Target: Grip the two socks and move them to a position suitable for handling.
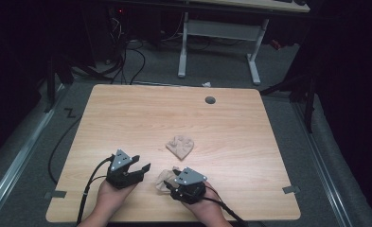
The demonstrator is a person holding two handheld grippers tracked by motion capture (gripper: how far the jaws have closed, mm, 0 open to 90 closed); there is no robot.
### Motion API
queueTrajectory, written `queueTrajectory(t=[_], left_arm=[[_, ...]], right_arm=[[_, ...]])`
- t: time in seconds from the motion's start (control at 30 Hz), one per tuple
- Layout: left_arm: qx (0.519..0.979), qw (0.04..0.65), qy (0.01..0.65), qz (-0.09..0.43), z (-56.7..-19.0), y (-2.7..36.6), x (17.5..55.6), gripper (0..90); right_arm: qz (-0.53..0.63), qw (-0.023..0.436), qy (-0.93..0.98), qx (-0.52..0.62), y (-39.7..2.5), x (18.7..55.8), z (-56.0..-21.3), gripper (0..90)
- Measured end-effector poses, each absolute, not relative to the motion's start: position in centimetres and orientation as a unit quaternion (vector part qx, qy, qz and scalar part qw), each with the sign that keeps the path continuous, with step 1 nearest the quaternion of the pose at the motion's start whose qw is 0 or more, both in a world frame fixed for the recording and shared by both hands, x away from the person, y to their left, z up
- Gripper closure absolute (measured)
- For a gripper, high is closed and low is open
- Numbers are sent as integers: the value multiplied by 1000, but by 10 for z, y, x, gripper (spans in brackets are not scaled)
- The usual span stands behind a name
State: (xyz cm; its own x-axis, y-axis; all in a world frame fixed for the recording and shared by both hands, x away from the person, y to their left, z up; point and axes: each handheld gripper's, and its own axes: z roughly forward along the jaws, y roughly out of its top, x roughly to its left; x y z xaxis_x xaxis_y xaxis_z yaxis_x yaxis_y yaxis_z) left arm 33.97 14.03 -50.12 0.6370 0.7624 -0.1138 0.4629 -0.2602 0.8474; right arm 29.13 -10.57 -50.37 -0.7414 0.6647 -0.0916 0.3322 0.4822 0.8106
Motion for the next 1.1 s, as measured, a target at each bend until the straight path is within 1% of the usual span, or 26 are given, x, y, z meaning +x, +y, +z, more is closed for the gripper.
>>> queueTrajectory(t=[0.23,0.4,0.53,0.67,0.73,0.77,0.8,0.93,1.1], left_arm=[[773,465,402,153,-504,143,342,434],[774,468,400,149,-504,142,342,432],[775,466,401,145,-505,142,343,430],[776,465,402,142,-505,142,343,429],[776,465,403,141,-505,141,342,429],[775,466,403,140,-505,141,342,428],[776,466,403,140,-505,141,342,428],[777,463,403,138,-505,141,343,428],[778,463,402,139,-505,141,342,429]], right_arm=[[411,192,846,280,-84,288,-509,486],[397,198,856,266,-75,285,-513,471],[382,207,860,266,-72,287,-518,479],[369,216,863,270,-72,287,-520,598],[368,219,862,271,-73,288,-522,682],[364,219,863,274,-73,289,-522,773],[364,219,863,274,-73,289,-522,773],[365,220,861,279,-75,289,-521,898],[373,222,854,285,-80,289,-517,900]])
